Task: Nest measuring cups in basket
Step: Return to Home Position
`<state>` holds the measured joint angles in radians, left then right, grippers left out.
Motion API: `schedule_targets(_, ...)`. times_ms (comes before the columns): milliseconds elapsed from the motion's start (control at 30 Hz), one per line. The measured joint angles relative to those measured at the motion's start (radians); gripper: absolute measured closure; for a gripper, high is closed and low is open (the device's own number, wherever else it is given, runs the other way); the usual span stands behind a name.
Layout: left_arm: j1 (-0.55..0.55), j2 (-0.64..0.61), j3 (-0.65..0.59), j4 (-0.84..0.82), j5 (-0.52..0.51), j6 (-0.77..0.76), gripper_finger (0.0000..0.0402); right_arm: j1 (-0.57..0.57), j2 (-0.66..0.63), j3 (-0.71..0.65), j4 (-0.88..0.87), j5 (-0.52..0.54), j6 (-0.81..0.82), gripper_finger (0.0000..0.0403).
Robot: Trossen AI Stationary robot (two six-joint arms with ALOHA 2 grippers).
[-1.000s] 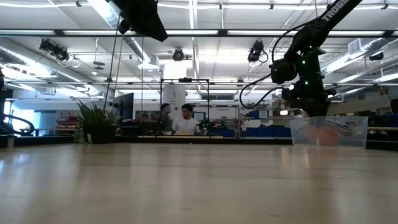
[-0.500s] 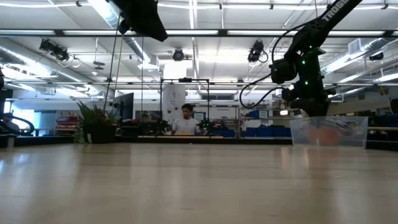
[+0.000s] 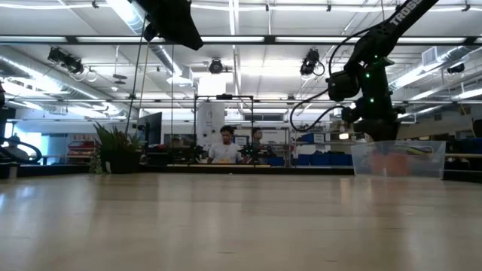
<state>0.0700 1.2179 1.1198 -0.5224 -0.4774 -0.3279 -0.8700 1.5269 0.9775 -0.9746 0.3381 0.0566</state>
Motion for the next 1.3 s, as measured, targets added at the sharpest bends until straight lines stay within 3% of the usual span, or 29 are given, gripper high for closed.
schedule_targets(300,0.000,0.000,0.000,0.000,0.000,0.000,0.0315,0.000,0.000,0.017,-0.067,-0.025,-0.007,0.0226)
schedule_targets(700,0.000,0.000,0.000,0.000,0.000,0.002,0.0315,0.000,0.000,0.239,-0.261,-0.118,0.020,0.0228)
schedule_targets(967,0.000,-0.016,0.000,0.001,0.000,0.000,0.0315,0.027,-0.008,0.528,-0.602,-0.314,0.045,0.0228)
schedule_targets(1300,0.000,-0.142,0.000,-0.076,0.036,0.000,0.0315,0.107,-0.194,0.804,-0.596,-0.586,0.100,0.0228)
